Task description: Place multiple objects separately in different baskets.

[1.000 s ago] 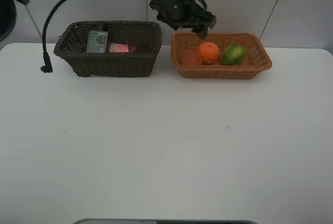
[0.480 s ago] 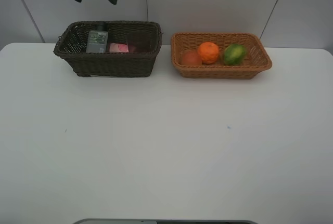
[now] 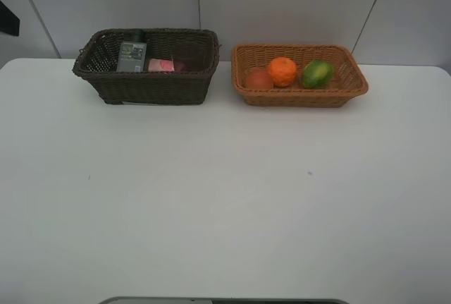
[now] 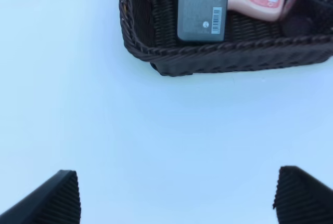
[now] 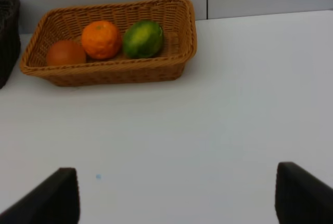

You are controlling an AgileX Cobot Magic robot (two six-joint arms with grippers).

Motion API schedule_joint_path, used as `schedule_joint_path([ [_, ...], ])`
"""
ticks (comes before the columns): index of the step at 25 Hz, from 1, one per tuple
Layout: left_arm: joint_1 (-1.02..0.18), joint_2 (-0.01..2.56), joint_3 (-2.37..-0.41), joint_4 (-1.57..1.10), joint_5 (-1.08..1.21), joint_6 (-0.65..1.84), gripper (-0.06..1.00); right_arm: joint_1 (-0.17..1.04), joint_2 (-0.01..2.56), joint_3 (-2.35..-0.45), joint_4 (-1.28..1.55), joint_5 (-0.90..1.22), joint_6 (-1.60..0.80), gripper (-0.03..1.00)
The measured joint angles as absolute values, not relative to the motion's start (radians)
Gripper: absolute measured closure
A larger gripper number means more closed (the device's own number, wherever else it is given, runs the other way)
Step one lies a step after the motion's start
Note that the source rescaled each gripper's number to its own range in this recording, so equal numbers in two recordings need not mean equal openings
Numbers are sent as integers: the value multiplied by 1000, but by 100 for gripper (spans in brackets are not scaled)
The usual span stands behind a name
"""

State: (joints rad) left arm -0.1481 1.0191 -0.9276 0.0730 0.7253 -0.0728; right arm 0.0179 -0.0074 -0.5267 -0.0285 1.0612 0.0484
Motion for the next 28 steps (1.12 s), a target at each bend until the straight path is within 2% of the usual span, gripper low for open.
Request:
schedule_joint_path([
  [12,-148,594,-831,68,976,-15,-1,18,-7,-527,-28,1061,48,22],
  [19,-148,479,-758,67,1087,0,-1,18,-7,-527,-28,1061,48,22],
  [28,-148,327,-541,37,1100,0,-1,18,-7,-527,-28,1061,48,22],
])
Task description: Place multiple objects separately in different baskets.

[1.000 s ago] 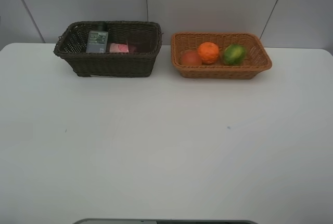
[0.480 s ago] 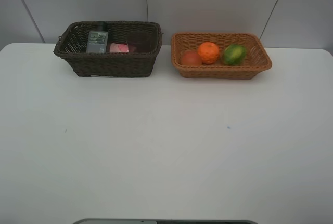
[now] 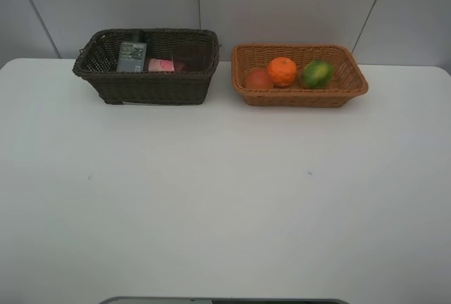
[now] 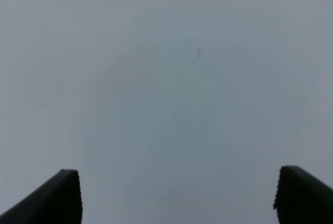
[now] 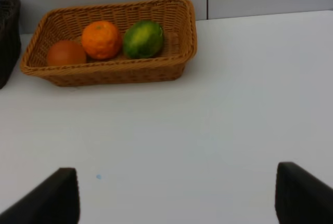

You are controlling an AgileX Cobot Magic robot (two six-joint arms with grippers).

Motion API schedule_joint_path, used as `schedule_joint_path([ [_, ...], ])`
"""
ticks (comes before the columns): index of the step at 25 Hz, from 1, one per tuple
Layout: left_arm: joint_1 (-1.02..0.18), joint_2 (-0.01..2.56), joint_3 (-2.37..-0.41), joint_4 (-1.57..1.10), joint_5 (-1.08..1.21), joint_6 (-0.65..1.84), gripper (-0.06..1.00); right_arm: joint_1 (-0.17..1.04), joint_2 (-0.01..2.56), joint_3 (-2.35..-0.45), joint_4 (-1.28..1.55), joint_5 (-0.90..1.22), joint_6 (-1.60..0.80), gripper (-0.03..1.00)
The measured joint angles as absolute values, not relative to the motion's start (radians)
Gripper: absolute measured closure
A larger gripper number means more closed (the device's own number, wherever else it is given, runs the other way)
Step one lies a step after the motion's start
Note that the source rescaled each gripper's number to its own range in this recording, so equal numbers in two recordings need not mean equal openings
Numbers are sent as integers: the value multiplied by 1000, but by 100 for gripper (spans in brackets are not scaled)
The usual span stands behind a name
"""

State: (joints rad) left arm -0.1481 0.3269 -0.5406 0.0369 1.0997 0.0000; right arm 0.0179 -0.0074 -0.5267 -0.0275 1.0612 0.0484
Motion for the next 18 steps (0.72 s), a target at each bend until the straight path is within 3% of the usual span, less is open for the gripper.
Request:
schedule_joint_path([
  [18,-148,-3,-505,13,1068,-10,-1,18,-7,-527,-28,1061,48,22],
])
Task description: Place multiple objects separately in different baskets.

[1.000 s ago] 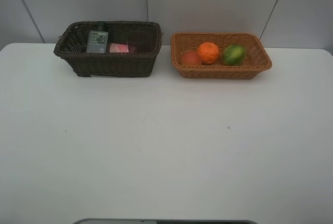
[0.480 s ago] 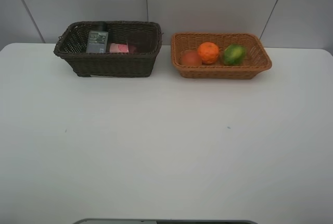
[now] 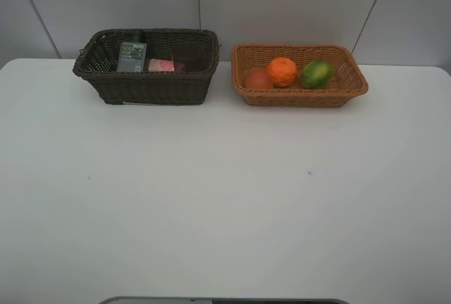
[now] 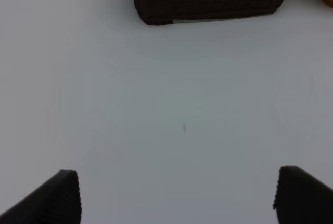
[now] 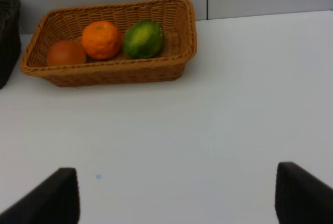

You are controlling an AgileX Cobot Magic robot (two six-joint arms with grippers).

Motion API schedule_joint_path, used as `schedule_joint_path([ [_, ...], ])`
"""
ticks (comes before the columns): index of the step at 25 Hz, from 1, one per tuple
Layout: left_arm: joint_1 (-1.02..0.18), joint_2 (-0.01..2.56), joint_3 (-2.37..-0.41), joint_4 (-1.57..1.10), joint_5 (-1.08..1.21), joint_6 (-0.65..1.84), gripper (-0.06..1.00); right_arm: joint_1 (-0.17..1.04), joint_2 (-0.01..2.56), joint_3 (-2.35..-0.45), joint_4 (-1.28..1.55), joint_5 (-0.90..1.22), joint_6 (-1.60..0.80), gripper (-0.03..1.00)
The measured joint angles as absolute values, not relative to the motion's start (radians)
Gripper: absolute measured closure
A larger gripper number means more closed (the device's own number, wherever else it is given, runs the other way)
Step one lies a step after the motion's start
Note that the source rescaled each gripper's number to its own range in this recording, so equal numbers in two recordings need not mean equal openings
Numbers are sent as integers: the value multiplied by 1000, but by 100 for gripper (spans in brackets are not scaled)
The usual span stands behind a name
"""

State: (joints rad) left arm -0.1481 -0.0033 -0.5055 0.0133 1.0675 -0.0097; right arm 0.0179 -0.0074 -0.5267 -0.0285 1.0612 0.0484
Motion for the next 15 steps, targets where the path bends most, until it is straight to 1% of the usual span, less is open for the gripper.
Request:
schedule_joint_path([
  [15,-164,-7,-505,0,1065,-10,-1,18,-7,-527,-28,1061,48,22],
])
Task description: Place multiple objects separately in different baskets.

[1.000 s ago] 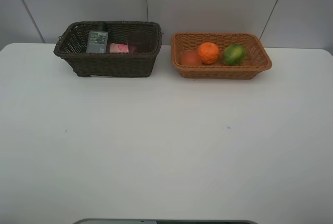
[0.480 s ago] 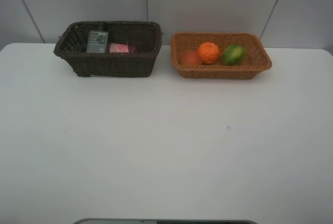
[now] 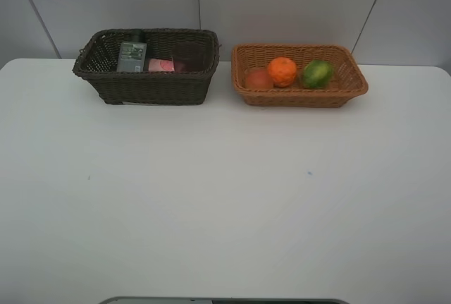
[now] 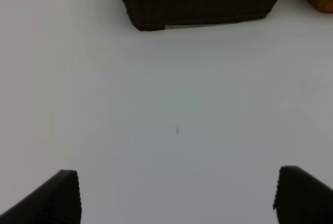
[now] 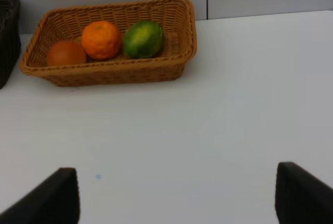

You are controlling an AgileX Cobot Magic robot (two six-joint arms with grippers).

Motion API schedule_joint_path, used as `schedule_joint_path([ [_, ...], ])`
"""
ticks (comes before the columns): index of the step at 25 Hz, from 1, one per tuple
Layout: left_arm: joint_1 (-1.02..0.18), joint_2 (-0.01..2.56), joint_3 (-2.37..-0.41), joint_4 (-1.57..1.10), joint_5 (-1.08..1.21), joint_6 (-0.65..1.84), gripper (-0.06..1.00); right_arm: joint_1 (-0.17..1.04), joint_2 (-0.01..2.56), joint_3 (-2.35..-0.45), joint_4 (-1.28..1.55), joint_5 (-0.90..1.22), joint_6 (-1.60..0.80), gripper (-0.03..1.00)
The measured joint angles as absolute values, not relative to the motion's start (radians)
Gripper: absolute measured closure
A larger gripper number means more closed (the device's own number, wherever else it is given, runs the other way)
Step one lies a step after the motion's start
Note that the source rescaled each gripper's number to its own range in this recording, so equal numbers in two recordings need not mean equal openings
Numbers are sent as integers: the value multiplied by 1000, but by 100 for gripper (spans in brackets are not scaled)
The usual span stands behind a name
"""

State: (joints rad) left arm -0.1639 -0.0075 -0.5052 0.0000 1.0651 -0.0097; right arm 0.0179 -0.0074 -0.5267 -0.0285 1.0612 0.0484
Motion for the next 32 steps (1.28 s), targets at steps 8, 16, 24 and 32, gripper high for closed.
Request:
schedule_joint_path([
  [8,-164,-7,-505,-9,1064,-10,-1,18,-7,-527,-27,1061,48,22],
  [16,-164,-7,-505,-11,1064,-10,-1,18,-7,-527,-27,1061,48,22],
  [24,-156,-7,-505,-12,1064,-10,-1,18,-7,-527,-27,1061,48,22],
  [32,-139,-7,-505,-12,1064,-10,-1,18,-7,-527,-28,1061,48,22],
])
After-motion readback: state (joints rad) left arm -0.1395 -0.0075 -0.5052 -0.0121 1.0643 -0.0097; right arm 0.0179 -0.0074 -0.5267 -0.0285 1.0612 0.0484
